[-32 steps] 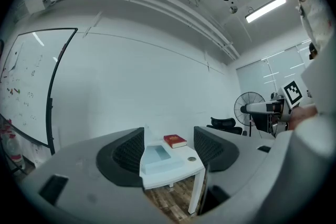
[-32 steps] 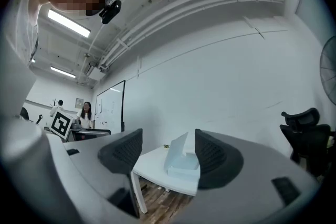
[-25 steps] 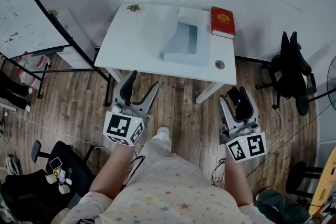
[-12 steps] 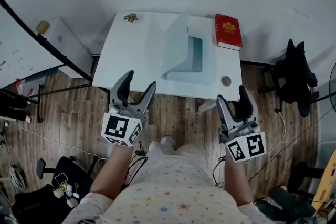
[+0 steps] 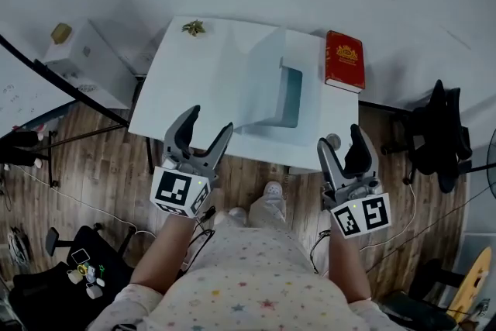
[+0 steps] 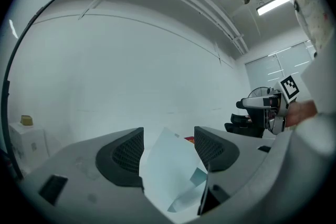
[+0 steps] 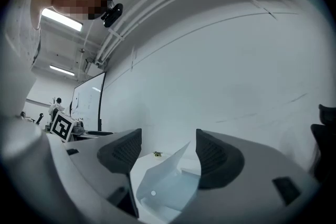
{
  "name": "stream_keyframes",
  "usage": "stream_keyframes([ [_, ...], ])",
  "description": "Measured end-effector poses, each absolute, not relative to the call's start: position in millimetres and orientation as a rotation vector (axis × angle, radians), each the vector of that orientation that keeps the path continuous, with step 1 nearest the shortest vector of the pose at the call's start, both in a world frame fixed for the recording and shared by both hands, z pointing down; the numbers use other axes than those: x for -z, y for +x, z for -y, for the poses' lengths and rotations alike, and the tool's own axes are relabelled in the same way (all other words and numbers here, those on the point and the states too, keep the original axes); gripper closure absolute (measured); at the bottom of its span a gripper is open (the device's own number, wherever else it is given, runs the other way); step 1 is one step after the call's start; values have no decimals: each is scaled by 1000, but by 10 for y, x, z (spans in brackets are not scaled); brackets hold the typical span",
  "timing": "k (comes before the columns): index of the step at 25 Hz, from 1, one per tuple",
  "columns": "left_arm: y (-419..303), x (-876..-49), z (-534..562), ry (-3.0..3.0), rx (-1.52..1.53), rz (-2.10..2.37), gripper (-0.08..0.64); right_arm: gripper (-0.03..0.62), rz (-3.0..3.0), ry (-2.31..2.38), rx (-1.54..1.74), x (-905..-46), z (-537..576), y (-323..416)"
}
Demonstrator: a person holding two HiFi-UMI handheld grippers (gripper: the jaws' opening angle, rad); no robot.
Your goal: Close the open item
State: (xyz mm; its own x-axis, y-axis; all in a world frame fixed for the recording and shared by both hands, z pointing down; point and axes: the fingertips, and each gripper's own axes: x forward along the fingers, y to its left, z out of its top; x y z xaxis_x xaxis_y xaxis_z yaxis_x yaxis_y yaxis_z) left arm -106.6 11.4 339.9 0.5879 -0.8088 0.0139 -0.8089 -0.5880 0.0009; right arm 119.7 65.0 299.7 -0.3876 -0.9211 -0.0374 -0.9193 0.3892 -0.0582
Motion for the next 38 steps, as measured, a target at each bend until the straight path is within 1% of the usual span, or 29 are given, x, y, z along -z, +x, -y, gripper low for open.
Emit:
stream_keyframes([
  [11, -367, -3303, 560, 2738, -22, 1544, 281, 287, -2658, -1530, 37, -2908, 301, 1840],
  [16, -219, -3377, 716, 2702, -51, 1551, 281, 287, -2695, -1462, 106, -3031, 600, 1875],
  [20, -297, -3420, 892, 2682, -65, 1564, 281, 287, -2732, -1436, 179, -3205, 755, 1744],
  [29, -601, -3368, 1516, 2700, -23, 1541, 281, 287, -2700, -1525, 149, -3127, 1238, 1597],
  [38, -932, -3392, 2051, 2718, 21, 1505, 281, 294, -2677, -1531, 209, -3198, 1606, 1202],
])
